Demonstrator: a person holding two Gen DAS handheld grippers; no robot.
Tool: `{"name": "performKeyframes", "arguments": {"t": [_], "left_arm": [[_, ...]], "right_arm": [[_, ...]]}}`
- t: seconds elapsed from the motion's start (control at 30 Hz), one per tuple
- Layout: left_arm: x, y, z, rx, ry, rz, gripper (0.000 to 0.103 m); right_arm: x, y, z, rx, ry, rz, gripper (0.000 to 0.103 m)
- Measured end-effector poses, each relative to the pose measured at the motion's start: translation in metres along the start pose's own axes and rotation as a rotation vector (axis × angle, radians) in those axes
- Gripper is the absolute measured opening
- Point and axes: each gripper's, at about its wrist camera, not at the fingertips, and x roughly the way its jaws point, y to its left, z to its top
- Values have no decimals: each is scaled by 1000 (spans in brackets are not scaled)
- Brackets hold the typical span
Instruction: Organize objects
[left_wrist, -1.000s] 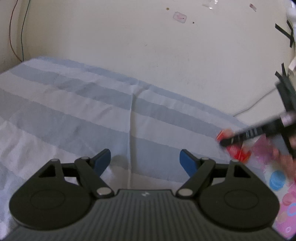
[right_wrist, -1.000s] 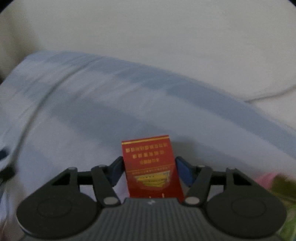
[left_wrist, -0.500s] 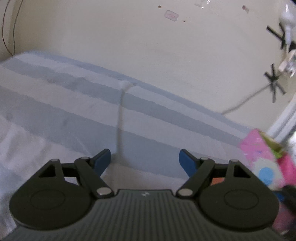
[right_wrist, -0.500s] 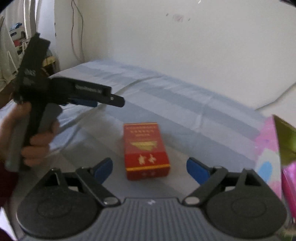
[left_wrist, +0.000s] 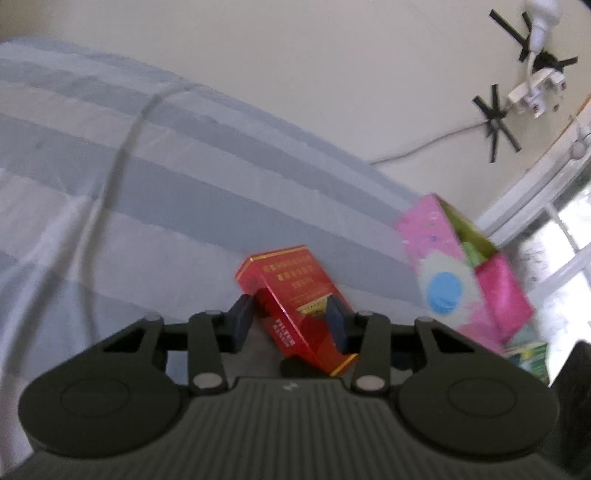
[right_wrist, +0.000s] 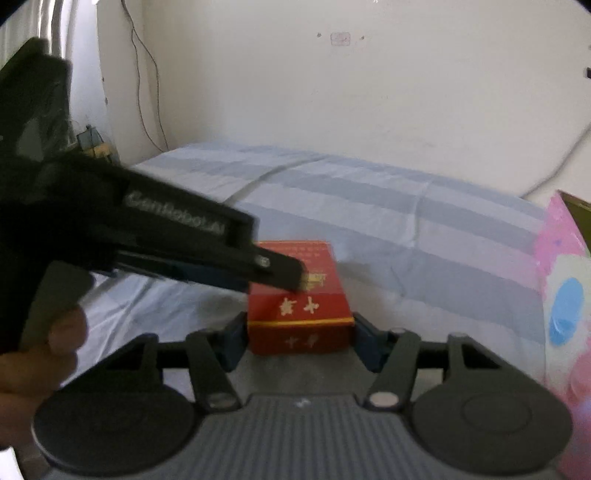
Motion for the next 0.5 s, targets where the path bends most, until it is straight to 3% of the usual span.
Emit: {"name": "performKeyframes", "arguments": {"t": [0.2, 0.3, 0.5], "left_arm": [[-25, -77, 13, 171, -98, -114, 45], [-20, -126, 17, 270, -103, -185, 45], [34, -221, 0, 416, -42, -287, 45]], "right_arm": [[-74, -17, -3, -13, -234, -153, 57], [-109, -40, -8, 5, -326, -266, 57], [-143, -115, -28, 113, -370, -443, 57]]}}
